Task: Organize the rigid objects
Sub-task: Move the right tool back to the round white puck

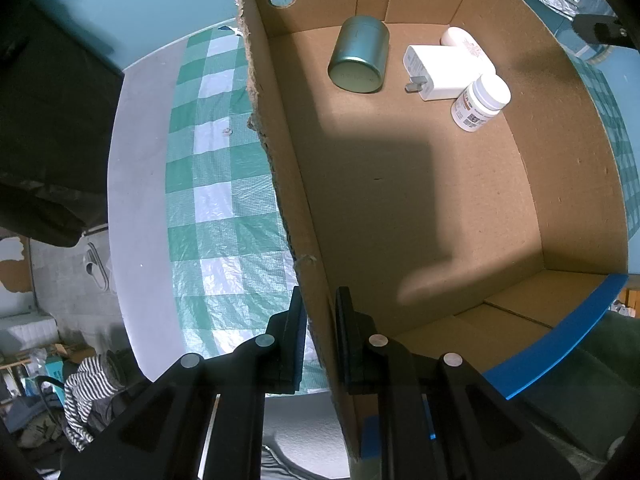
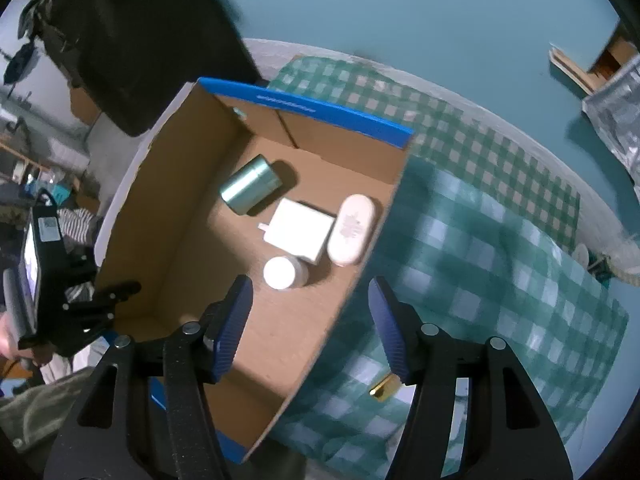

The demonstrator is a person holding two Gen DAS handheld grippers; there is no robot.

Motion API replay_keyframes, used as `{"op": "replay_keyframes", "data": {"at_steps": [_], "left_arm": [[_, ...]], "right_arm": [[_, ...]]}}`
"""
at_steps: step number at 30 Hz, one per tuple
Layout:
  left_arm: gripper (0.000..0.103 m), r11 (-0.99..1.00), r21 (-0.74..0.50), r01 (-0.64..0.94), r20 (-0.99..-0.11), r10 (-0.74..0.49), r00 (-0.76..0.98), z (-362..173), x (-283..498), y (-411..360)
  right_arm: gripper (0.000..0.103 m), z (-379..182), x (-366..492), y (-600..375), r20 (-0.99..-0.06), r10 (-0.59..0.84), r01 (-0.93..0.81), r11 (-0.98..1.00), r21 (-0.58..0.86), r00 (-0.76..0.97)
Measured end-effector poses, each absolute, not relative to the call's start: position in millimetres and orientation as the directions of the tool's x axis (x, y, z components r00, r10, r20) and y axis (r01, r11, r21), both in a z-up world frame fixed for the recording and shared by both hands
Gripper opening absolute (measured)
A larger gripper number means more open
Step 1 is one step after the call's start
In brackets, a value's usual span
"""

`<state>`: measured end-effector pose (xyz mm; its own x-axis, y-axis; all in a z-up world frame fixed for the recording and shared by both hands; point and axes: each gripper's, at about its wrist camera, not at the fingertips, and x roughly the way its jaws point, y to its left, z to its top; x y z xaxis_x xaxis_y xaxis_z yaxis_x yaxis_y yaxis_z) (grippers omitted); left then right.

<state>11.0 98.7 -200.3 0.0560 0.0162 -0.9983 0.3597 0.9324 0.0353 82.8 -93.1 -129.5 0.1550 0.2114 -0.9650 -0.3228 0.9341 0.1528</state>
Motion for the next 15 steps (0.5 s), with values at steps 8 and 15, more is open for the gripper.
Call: {"op": "replay_keyframes", "data": {"at_steps": [8,15], "left_arm": [[0.014,0.933,0.035,0.359,-0.998,0.015,0.057,-200.6,10.4,99.2],[0.014,0.933,0.035,0.359,-0.998,0.016,0.056,-200.9,10.4,99.4]], "right_arm": [[0.064,-121.5,76.7,-125.9,-0.969,0.184,-0.247,0.959,0.140,0.166],[0.064,-123.4,70.5,-161.8,-0.976,0.152,-0.173,0.977,0.124,0.157]]}}
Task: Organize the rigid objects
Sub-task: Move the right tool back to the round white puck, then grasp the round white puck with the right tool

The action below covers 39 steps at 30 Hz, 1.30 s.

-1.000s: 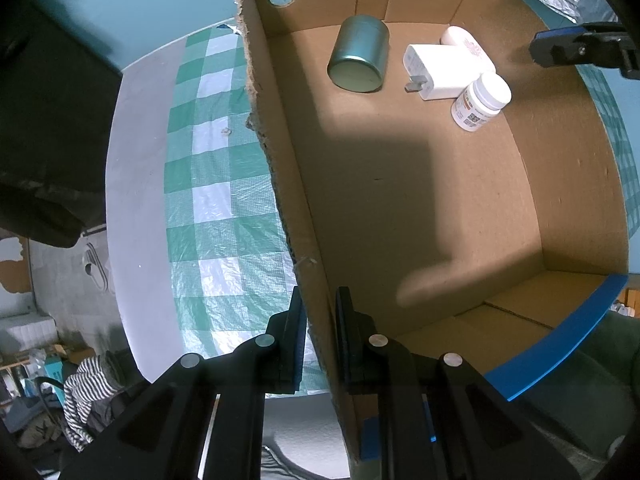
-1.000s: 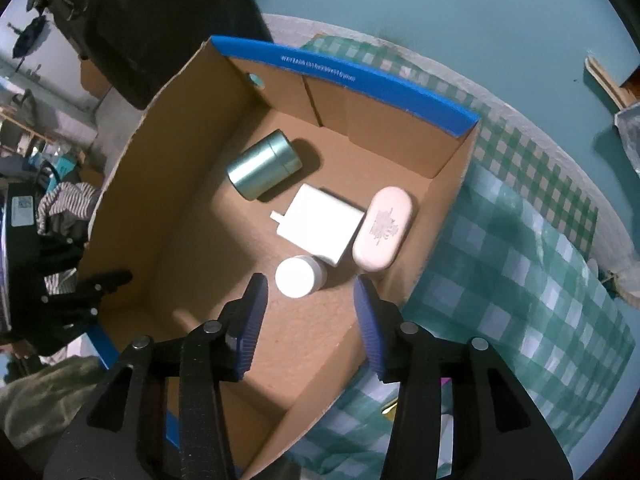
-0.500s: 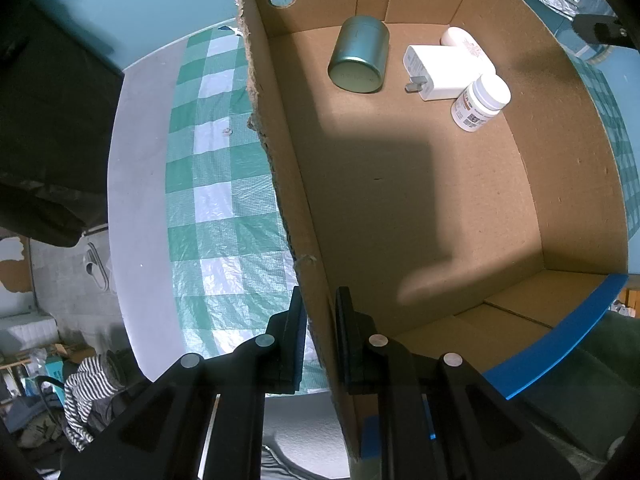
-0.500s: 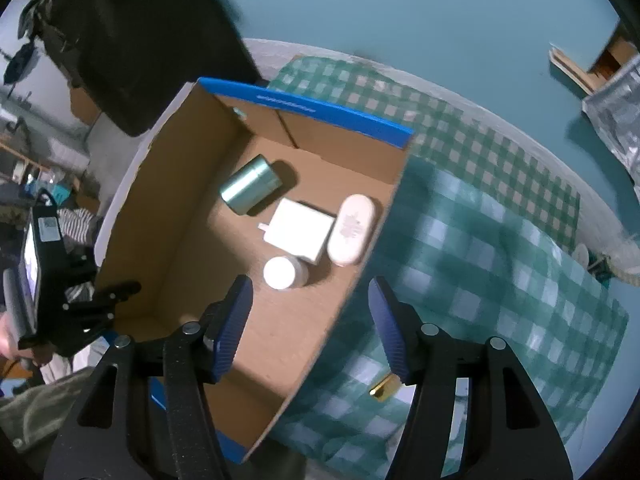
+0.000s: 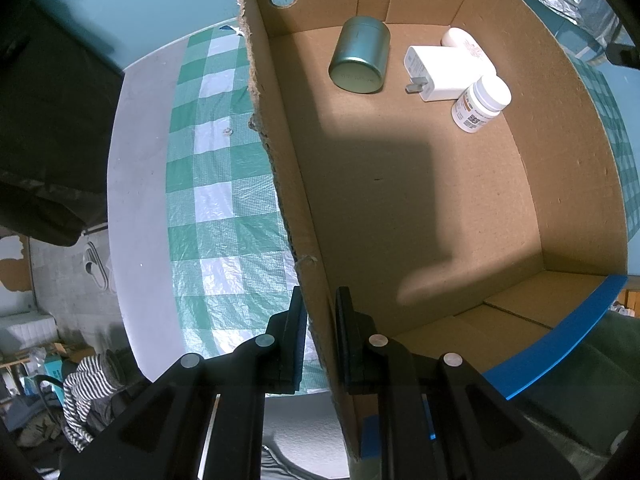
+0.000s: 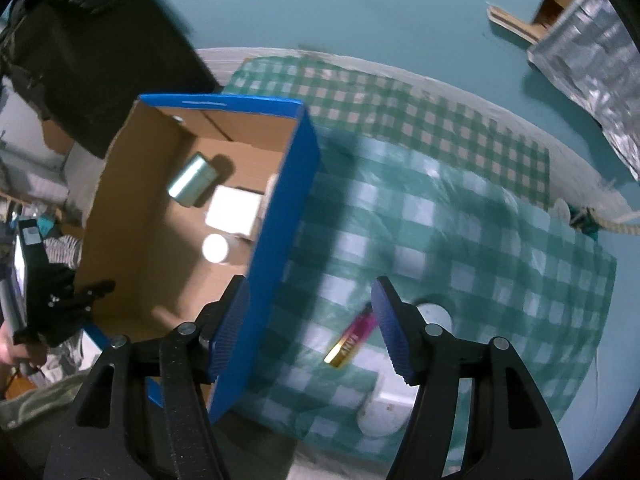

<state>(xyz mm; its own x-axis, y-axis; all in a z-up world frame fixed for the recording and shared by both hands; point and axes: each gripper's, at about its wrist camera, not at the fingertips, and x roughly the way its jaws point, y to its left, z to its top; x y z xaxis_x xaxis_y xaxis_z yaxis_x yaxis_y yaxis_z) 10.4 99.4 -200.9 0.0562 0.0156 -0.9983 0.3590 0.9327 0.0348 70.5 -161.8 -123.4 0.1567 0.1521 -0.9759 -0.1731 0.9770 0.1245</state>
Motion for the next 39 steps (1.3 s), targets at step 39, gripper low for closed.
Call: {"op": "replay_keyframes", "data": {"at_steps": [39], "left_arm": [[0.014,0.936,0.035,0.349,-0.998,0.017,0.057,-200.9,8.0,101.9]], "right_arm": [[0.070,-242.8,51.6,-259.5,-0.997,0.074,0.070,0.995,0.074,-0.003]]}}
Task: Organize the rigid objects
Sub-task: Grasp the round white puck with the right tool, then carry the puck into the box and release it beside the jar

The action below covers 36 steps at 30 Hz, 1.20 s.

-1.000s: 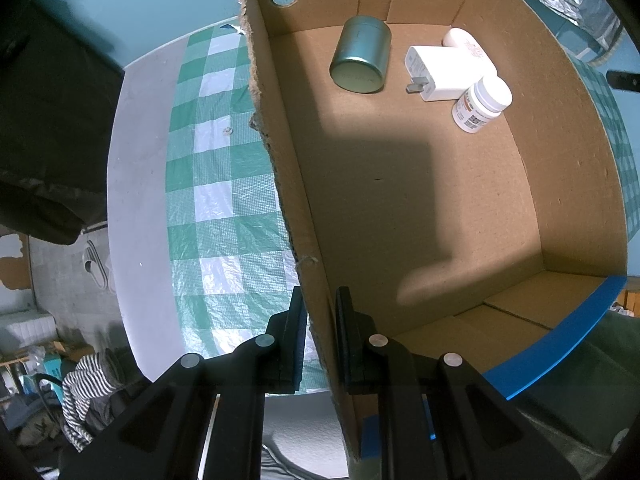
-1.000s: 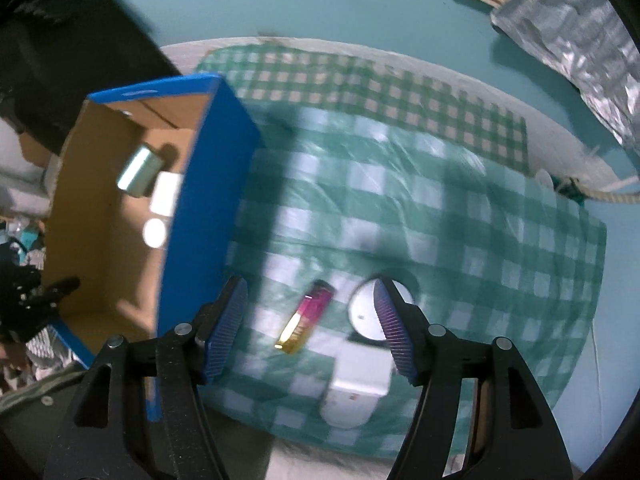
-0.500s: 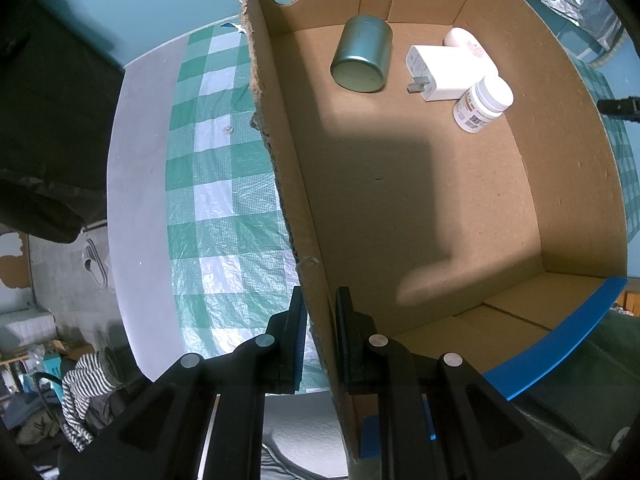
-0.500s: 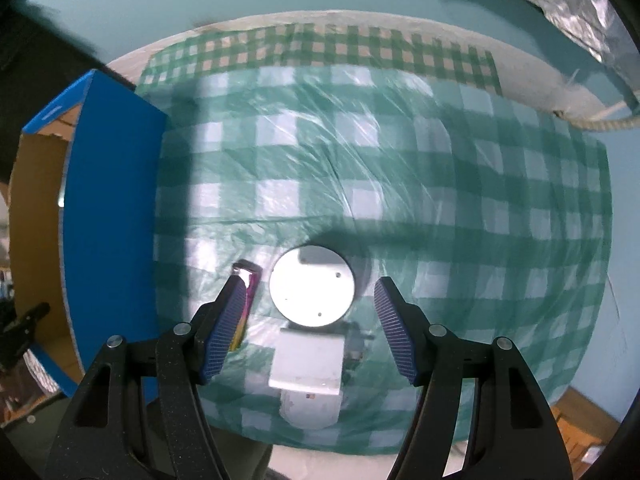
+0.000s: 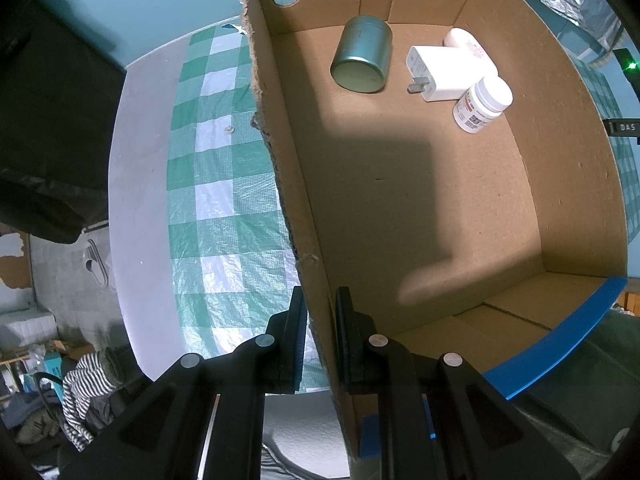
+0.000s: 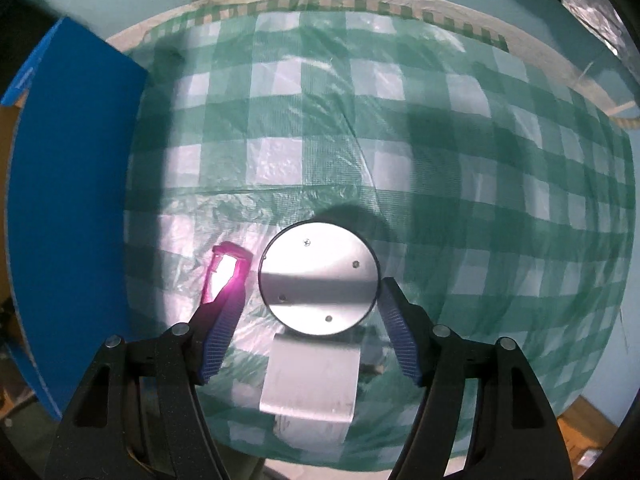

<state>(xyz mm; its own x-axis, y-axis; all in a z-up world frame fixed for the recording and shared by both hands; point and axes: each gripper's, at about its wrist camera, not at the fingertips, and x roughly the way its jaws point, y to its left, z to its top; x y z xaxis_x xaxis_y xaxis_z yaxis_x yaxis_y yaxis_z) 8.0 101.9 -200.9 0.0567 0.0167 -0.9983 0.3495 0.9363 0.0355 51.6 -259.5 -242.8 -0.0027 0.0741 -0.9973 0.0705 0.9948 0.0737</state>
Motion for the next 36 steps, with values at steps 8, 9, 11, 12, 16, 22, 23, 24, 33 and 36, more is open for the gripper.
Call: {"op": "replay_keyframes", "data": {"at_steps": [8,9,11,12,16,22,23,24,33,36], "left_arm": [[0.014,0.937,0.036,0.346,-0.998,0.018,0.055,-201.2,8.3,101.0],[0.014,0.938,0.037,0.346,-0.998,0.019,0.056,-200.7,8.3,100.6],[0.014,0.937,0.038,0.346,-0.998,0.020,0.057,-200.2,8.4,99.8],[0.014,0.938,0.036,0.344,-0.998,0.018,0.057,-200.0,7.9,100.2],[0.014,0.938,0.033,0.344,-0.998,0.016,0.054,-200.2,9.6,100.5],[0.014,0.937,0.034,0.348,-0.998,0.016,0.052,-200.6,12.1,100.2],[0.014,0.937,0.034,0.349,-0.998,0.017,0.052,-200.5,12.1,99.8],[0.014,0.936,0.035,0.350,-0.998,0.018,0.052,-200.5,12.0,99.5],[0.014,0.936,0.035,0.349,-0.998,0.018,0.053,-200.6,11.8,98.7],[0.014,0.936,0.035,0.350,-0.998,0.018,0.053,-200.6,11.9,98.7]], "right_arm": [[0.068,-258.6,55.3,-256.8,-0.999,0.033,0.054,0.998,0.033,-0.004],[0.064,-259.1,55.3,-257.0,-0.999,0.034,0.057,0.998,0.034,-0.003],[0.063,-259.1,56.5,-256.5,-0.999,0.036,0.065,0.997,0.036,0.002],[0.063,-258.7,56.4,-256.2,-0.999,0.037,0.067,0.997,0.038,0.006],[0.062,-257.8,55.5,-255.8,-0.999,0.030,0.047,0.998,0.031,0.021],[0.062,-241.5,50.7,-249.7,-0.999,0.032,0.019,0.999,0.033,0.038],[0.062,-238.0,50.8,-248.9,-0.999,0.033,0.018,0.999,0.034,0.042],[0.062,-234.8,49.9,-248.7,-0.998,0.033,0.016,0.999,0.034,0.047],[0.062,-196.6,54.7,-235.8,-0.994,0.066,-0.004,0.998,0.066,0.083],[0.062,-183.7,60.0,-228.9,-0.992,0.078,-0.021,0.997,0.076,0.095]]}}
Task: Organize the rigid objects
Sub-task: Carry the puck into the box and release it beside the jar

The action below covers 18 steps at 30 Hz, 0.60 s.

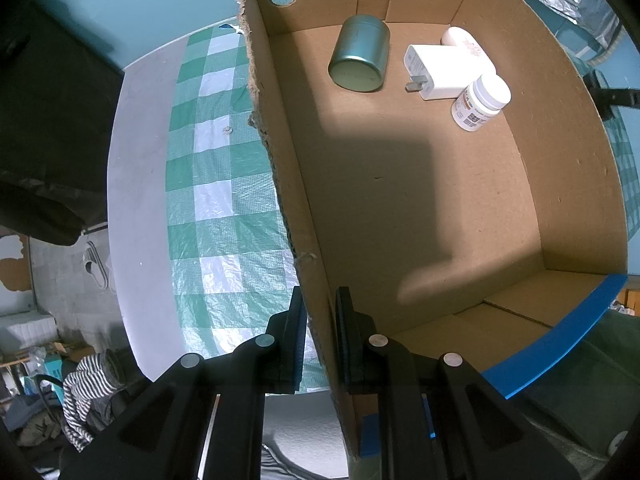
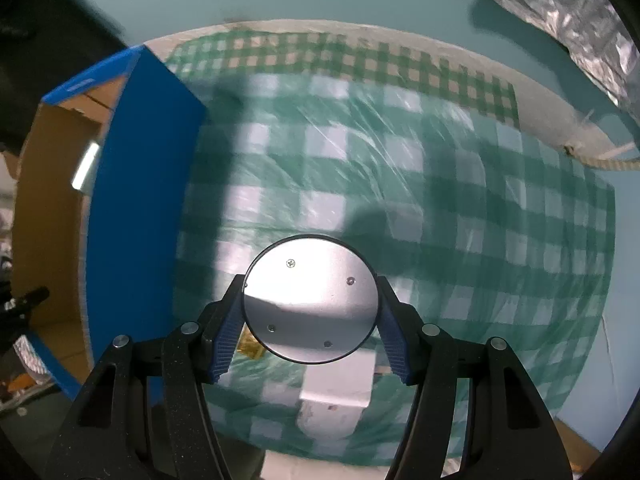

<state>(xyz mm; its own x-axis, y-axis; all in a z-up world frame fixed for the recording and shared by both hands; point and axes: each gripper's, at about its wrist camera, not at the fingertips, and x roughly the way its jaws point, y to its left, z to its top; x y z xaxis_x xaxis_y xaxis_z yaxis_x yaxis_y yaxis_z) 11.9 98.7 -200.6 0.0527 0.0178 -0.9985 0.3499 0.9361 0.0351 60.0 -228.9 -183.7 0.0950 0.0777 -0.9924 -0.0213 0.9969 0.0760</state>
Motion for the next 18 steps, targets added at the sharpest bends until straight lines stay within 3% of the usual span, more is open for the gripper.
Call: {"op": "replay_keyframes", "data": {"at_steps": [18], "left_arm": [[0.014,0.937,0.029,0.347,-0.998,0.009,0.061,-200.4,11.5,98.6]], "right_arm": [[0.062,-123.9,96.5,-174.3,-0.975,0.139,-0.167,0.980,0.110,0.172]]}}
